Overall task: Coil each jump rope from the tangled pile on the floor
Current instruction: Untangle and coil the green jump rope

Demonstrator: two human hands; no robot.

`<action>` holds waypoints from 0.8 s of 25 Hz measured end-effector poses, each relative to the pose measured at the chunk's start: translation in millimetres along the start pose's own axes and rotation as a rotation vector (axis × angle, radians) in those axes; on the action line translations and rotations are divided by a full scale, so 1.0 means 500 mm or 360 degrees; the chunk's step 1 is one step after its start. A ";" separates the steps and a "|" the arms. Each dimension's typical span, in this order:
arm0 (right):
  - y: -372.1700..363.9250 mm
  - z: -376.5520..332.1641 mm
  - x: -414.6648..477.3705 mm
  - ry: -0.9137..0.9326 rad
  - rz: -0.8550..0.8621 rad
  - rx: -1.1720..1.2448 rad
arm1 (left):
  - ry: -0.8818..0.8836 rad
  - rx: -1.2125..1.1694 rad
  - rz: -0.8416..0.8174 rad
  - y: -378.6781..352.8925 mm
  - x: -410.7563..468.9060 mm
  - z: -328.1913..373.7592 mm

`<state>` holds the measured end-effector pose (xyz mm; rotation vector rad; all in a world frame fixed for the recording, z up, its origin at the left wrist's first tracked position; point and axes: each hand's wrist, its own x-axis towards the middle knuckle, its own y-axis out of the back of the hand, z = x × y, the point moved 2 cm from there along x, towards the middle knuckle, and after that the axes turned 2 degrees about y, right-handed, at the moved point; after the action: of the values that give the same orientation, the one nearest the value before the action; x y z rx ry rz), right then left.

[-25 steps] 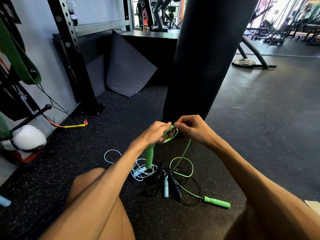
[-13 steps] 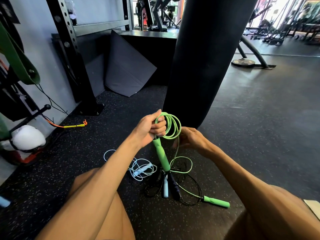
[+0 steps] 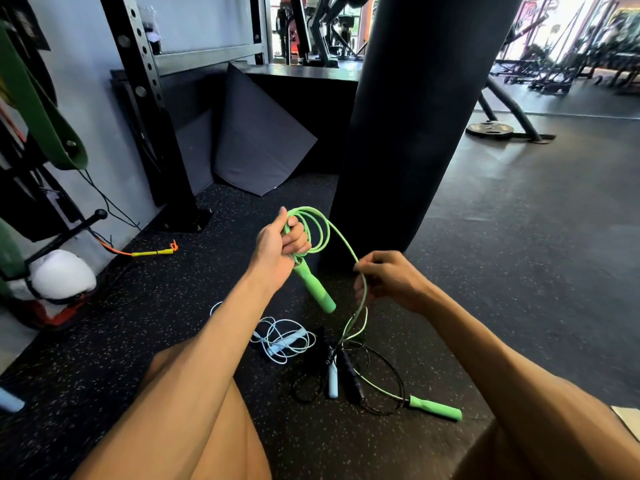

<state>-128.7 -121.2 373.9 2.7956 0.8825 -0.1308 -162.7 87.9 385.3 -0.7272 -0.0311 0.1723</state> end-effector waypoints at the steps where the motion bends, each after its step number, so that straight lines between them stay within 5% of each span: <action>1: 0.006 -0.013 -0.003 0.0052 0.0026 0.0047 | -0.0027 -0.0041 0.0047 0.006 0.004 0.003; 5: 0.014 -0.006 0.003 0.0118 0.0076 -0.0120 | -0.0029 -0.0154 0.0122 0.014 0.011 0.001; 12: -0.026 0.091 0.007 -0.0153 -0.0300 -0.0803 | -0.0067 -0.0262 0.0199 0.011 0.004 0.014; 20: -0.052 0.077 0.031 0.0239 -0.0139 -0.1177 | -0.0208 -0.0107 0.0319 0.011 0.003 0.021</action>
<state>-132.1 -100.3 329.5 2.0942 0.8590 0.3315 -162.9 99.2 389.6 -0.7848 -0.0888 0.4118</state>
